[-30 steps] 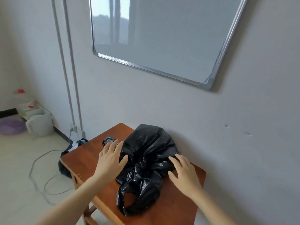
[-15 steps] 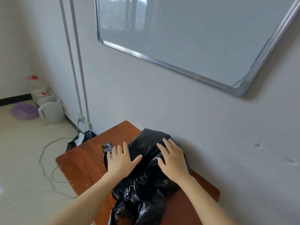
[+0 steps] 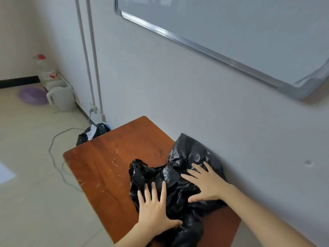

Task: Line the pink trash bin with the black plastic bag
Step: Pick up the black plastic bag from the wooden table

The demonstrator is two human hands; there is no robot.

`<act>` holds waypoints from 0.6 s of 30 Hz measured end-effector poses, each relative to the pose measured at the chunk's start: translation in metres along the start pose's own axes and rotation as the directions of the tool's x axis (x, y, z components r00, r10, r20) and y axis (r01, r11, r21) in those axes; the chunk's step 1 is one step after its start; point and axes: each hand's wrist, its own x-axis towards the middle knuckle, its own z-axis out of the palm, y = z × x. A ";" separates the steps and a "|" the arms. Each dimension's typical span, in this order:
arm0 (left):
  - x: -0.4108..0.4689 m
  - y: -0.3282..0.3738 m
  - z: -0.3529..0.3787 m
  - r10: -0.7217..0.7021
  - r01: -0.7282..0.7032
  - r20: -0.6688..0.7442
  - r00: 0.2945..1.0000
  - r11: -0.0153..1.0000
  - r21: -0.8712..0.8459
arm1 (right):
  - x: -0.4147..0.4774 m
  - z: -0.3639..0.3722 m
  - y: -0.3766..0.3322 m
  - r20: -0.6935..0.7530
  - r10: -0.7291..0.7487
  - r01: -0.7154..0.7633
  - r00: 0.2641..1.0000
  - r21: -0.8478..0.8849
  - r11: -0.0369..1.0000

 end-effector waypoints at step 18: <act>-0.028 -0.014 0.015 0.111 -0.061 -0.352 0.929 0.986 0.153 | -0.045 0.061 -0.016 -0.413 0.091 0.003 0.906 0.222 0.975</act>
